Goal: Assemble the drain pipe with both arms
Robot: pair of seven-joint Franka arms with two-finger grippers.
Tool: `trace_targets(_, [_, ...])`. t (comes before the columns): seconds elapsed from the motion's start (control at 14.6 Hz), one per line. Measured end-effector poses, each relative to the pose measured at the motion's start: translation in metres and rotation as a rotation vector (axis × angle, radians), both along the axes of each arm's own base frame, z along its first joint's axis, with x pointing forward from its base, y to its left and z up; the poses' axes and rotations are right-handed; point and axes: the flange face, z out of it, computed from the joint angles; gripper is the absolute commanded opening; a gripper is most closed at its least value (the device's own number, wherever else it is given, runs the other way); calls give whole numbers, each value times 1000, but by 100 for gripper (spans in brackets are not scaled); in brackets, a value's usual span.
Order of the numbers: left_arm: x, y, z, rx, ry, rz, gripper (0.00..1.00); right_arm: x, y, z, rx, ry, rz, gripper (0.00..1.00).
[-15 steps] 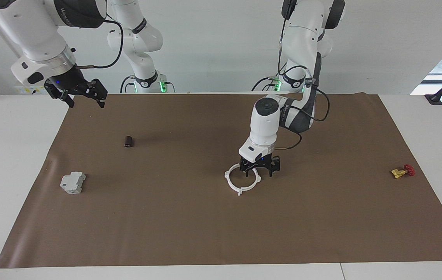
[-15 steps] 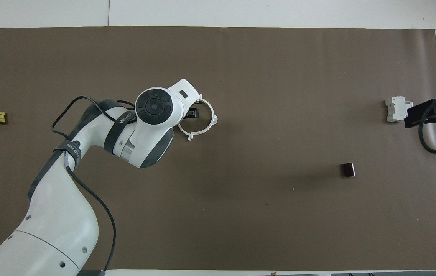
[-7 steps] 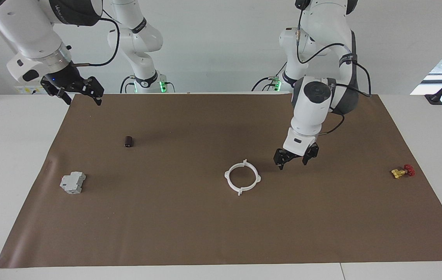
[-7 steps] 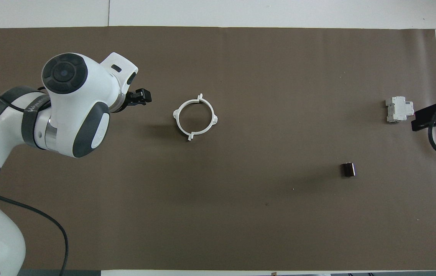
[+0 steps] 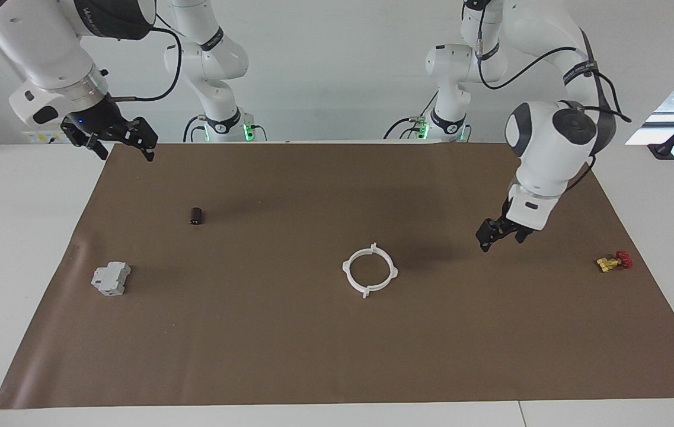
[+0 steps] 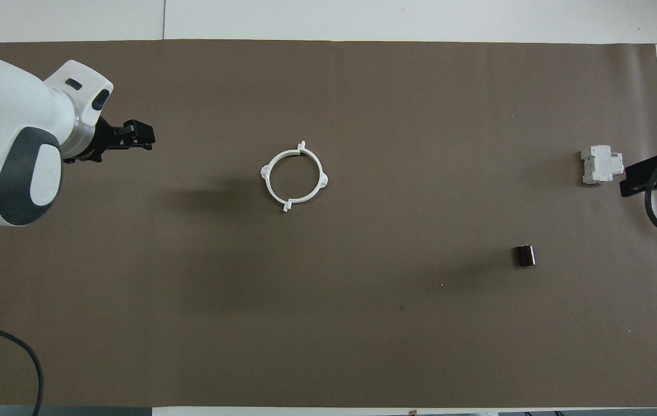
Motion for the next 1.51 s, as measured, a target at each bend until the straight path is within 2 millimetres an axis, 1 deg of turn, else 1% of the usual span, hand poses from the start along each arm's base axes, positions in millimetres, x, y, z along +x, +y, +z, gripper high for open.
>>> trace_targets(0.14, [0, 27, 31, 3, 26, -32, 100, 0, 0, 0, 0, 0, 0, 100])
trace_targets(0.21, [-1, 37, 45, 5, 36, -48, 100, 0, 0, 0, 0, 0, 0, 100])
trace_targets(0.41, [-6, 63, 80, 7, 65, -68, 100, 0, -2, 0, 0, 0, -4, 100])
trace_targets(0.55, [-11, 81, 100, 0, 77, -73, 100, 0, -3, 0, 0, 0, -6, 100])
trace_targets(0.69, [-19, 93, 119, -10, 71, -70, 100, 0, -4, 0, 0, -1, -6, 100])
trace_targets(0.96, [-48, 101, 161, -14, 54, -62, 100, 3, -4, 2, -2, -29, -6, 100])
trace_targets(1.1, [-59, 102, 171, -15, 45, -61, 100, 3, -4, 2, -2, -29, -6, 100])
trace_targets(1.51, [-61, 102, 167, -17, 57, -61, 100, 3, -4, 2, -2, -29, -6, 100])
